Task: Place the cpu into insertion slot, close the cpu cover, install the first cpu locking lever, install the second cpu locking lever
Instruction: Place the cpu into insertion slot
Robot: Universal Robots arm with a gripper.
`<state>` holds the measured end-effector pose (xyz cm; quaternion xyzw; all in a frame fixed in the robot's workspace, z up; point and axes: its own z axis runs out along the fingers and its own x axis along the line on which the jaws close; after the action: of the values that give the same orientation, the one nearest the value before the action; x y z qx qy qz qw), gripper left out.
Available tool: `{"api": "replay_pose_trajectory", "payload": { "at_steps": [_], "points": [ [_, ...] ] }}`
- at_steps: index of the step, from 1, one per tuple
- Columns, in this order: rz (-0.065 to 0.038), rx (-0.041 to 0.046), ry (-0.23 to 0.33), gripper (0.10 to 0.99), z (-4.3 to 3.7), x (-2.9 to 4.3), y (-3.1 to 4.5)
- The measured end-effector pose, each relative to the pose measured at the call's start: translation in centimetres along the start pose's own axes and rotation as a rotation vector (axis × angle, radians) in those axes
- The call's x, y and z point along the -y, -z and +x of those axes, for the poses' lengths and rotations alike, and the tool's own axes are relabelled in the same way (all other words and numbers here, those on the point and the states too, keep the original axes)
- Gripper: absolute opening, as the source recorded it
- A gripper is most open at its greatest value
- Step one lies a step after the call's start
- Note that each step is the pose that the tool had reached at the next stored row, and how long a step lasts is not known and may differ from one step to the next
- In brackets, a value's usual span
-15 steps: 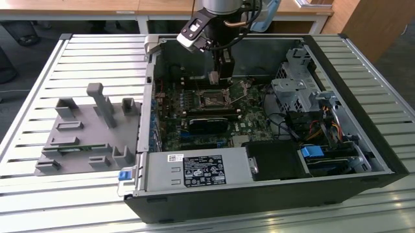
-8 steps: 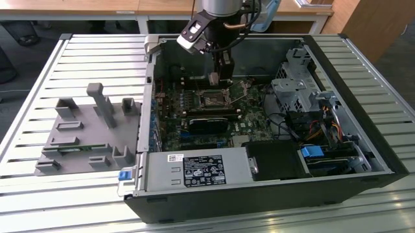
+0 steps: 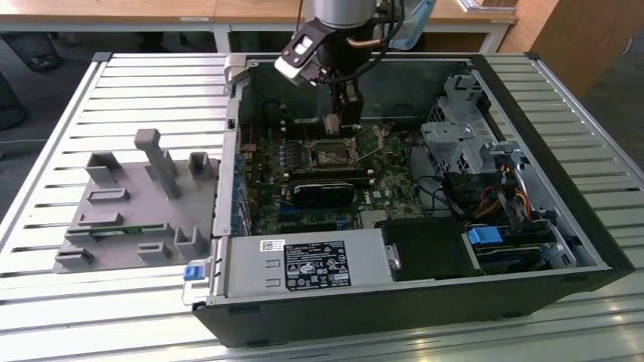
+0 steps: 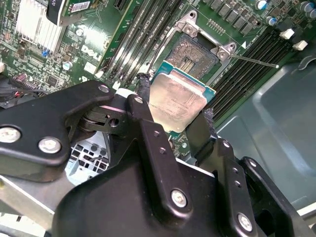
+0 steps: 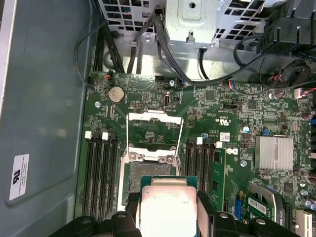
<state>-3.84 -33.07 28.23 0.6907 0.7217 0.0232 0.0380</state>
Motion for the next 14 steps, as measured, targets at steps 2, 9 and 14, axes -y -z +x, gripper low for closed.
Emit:
{"api": "replay_pose_trajectory", "payload": {
  "at_steps": [2,9,14],
  "points": [
    [0.000,0.0000,0.000,0.537,0.02,0.00,-0.09],
    [0.000,0.0000,0.000,0.537,0.12,0.04,-0.55],
    [0.000,-0.0001,0.000,0.537,0.20,0.07,-0.93]
  ]
}}
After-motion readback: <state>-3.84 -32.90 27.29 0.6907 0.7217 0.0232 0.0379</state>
